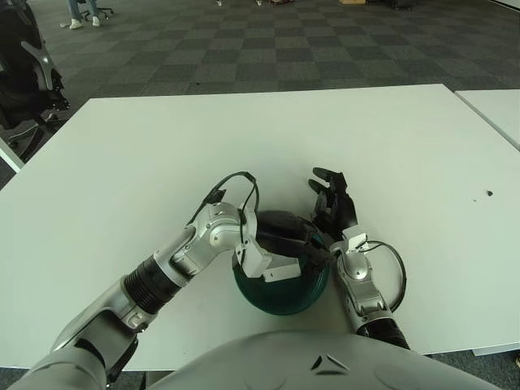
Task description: Put the charger into the plate.
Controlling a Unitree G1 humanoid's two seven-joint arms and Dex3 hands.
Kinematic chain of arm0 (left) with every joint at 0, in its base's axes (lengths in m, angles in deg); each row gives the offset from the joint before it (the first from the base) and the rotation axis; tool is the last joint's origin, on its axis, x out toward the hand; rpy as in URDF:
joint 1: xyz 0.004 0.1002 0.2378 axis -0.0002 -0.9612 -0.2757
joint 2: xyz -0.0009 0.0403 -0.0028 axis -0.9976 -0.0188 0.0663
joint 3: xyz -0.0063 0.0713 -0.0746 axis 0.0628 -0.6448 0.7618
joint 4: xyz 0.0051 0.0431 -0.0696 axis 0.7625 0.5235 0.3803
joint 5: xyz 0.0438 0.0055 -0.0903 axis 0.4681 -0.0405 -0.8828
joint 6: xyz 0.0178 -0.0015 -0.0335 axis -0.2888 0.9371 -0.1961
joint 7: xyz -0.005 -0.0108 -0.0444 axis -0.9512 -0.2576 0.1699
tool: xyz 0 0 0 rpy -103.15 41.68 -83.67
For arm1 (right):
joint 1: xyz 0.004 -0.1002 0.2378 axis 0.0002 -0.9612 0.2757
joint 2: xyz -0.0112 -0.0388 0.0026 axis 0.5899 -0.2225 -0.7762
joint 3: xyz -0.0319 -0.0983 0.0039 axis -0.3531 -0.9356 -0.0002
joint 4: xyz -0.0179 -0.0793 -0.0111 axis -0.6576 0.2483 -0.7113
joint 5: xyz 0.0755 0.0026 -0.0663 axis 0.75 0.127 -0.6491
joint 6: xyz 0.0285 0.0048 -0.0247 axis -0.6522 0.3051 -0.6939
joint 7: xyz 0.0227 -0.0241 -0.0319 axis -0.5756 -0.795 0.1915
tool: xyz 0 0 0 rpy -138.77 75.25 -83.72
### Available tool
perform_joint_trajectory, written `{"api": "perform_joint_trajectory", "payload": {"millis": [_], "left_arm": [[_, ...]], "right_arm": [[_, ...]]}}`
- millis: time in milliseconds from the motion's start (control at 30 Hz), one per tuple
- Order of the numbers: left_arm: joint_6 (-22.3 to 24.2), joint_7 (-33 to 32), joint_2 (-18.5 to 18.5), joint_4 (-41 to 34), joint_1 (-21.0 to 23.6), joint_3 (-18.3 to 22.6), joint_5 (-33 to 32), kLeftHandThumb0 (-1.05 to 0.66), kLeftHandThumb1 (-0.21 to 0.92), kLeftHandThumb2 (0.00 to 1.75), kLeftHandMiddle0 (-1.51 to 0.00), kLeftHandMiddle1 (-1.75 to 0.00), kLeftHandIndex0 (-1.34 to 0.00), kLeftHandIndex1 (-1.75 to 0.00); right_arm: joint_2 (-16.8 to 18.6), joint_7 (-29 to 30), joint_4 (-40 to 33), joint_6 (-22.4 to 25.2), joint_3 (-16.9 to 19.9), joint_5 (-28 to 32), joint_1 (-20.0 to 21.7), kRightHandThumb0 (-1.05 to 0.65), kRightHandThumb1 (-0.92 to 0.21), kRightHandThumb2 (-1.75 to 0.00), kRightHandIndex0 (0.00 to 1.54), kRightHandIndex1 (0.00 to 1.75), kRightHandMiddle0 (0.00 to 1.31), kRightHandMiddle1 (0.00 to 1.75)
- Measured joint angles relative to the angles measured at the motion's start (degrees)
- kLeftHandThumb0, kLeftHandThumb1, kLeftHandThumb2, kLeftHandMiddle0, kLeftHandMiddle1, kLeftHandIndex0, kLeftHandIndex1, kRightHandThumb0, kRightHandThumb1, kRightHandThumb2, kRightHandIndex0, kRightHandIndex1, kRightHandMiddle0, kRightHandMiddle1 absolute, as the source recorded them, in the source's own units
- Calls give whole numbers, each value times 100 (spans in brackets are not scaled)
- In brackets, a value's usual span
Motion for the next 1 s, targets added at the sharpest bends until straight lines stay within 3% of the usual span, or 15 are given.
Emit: {"api": "perform_joint_trajectory", "payload": {"millis": [133,167,233,333,467,533,567,833,1000], "left_arm": [[89,182,-10,-7,39,-12,1,-39,57,98,-83,-175,-41,-173],[100,225,-11,-7,47,-14,2,-57,67,83,-78,-175,-30,-174],[100,285,-15,-7,61,-15,7,-77,81,59,-70,-175,-18,-174],[99,357,-18,-11,87,-20,34,-85,88,49,-65,-175,-13,-174],[97,377,-28,-16,126,-19,74,-95,91,52,-42,-174,-7,-171],[98,377,-30,-28,136,-17,90,-97,92,56,-31,-150,-4,-165],[98,377,-31,-36,138,-16,98,-99,92,60,-26,-129,-2,-152],[120,462,-63,-94,189,-16,134,-104,92,74,-19,-70,0,-91],[119,541,-121,-133,250,-16,221,-105,92,76,-20,-37,0,-70]], "right_arm": [[-11,13,112,-23,1,0,84,-76,-92,-106,31,34,0,80],[-14,13,145,-31,3,2,110,-75,-92,-106,31,34,0,79],[-16,11,218,-43,7,5,165,-75,-92,-106,31,34,0,79],[-17,-6,301,-79,9,10,226,-75,-92,-106,32,34,0,80],[-21,-117,347,-153,12,58,257,-75,-92,-103,33,34,0,81],[-29,-201,360,-159,15,123,263,-76,-92,-102,33,34,0,81],[-33,-244,365,-159,17,149,263,-77,-92,-100,33,34,0,81],[-45,-528,371,-157,39,259,261,-77,-92,-98,34,34,0,82],[-40,-565,373,-161,50,262,251,-76,-92,-99,35,34,0,86]]}}
